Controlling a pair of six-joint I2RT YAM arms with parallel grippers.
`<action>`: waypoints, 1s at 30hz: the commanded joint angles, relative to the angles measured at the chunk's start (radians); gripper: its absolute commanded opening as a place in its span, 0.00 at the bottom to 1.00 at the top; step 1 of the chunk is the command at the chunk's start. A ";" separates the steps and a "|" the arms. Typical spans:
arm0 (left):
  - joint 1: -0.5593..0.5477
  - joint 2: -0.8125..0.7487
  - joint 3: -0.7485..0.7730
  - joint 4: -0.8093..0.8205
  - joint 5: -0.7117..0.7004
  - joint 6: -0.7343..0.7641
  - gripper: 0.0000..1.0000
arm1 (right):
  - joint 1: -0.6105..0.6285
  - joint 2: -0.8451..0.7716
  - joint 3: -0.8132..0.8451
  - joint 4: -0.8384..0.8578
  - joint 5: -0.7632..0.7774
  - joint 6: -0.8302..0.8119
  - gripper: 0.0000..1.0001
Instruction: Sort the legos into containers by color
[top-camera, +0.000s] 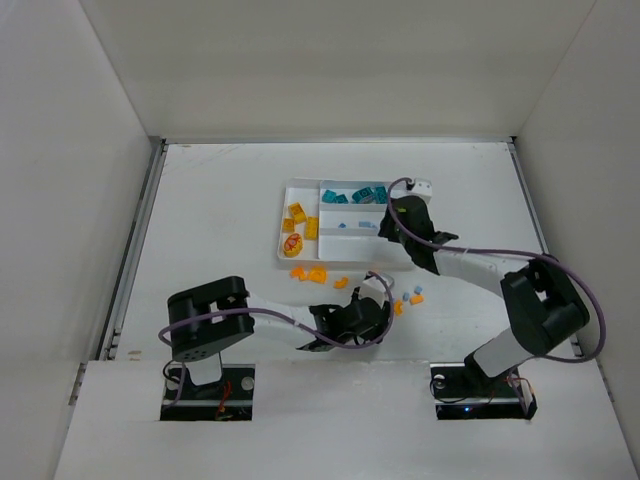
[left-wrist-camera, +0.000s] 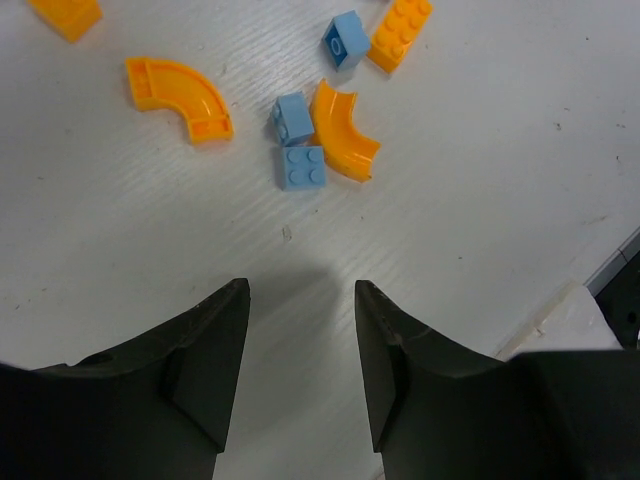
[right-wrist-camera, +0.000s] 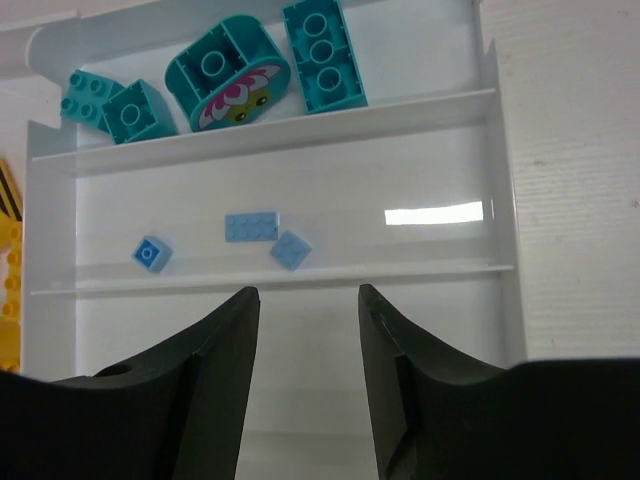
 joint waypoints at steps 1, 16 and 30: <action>0.004 0.024 0.052 0.033 -0.002 0.003 0.44 | 0.014 -0.087 -0.079 0.102 -0.001 0.056 0.49; 0.035 0.130 0.131 0.010 -0.028 0.054 0.42 | 0.090 -0.369 -0.358 0.165 0.058 0.160 0.48; 0.039 0.110 0.138 -0.047 -0.072 0.112 0.16 | 0.077 -0.493 -0.450 0.154 0.065 0.191 0.48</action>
